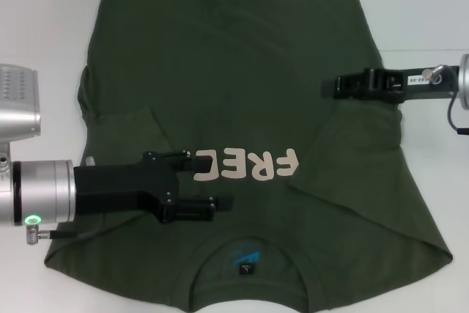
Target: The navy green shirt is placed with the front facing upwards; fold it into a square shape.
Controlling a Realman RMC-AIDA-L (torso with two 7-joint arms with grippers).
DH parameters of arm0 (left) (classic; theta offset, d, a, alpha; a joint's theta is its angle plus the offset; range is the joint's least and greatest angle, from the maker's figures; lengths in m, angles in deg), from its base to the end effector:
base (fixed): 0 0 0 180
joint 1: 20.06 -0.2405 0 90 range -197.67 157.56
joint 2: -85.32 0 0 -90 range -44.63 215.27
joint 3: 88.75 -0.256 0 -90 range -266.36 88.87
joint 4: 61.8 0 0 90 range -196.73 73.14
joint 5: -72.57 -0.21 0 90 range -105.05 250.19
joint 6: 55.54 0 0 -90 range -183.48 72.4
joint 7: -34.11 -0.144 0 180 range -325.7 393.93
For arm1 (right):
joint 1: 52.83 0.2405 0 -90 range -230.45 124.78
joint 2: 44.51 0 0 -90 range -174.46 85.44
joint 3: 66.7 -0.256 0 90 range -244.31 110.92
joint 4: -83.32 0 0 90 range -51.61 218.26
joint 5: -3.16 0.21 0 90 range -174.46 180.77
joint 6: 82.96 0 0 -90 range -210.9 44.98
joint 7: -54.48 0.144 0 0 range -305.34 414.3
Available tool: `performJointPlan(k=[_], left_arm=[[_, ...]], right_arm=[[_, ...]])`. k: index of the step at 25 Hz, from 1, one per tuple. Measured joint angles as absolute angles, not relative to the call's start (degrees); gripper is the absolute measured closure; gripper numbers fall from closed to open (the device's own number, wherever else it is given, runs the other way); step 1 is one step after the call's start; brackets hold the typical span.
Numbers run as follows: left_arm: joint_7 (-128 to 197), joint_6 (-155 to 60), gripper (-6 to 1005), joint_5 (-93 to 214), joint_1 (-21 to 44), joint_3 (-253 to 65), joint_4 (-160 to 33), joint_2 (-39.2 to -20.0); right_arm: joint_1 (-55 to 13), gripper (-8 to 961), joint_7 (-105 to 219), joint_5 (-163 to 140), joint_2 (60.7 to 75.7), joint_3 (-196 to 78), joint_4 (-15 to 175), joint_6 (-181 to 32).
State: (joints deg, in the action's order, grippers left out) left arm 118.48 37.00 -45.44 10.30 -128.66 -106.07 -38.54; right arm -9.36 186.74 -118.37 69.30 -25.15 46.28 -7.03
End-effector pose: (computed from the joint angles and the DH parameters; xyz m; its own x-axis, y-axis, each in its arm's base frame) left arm -0.2374 0.3217 -0.0176 0.7884 0.3682 0.4927 0.4509 -0.8908 -0.0558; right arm 0.2234 0.4162 0.0293 0.3451 -0.8099 -0.4742 -0.9184 -0.3955 0.0071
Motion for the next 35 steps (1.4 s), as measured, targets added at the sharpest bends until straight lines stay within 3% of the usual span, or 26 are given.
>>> performJointPlan(k=[8, 18, 23, 35], left_arm=[[118.47, 37.39, 152, -45.44, 9.92, -127.0, -106.08, -38.5], [121.62, 37.77, 152, -44.06, 9.13, -121.89, -106.28, -37.96], [123.23, 37.73, 151, -44.24, 7.64, -119.81, -107.55, -37.72], [135.39, 37.1, 151, -48.98, 0.49, -115.38, -116.27, -37.76]], right_arm=[[-15.11, 498, 178.12, -106.84, 68.53, -25.92, 46.66, -3.33], [-21.69, 59, 155.63, -98.3, 73.14, -25.65, 46.99, 1.86], [-21.45, 9, 147.93, -99.04, 74.86, -24.67, 49.07, 1.77], [-20.0, 10, 147.63, -99.07, 74.96, -23.76, 50.34, 1.64]])
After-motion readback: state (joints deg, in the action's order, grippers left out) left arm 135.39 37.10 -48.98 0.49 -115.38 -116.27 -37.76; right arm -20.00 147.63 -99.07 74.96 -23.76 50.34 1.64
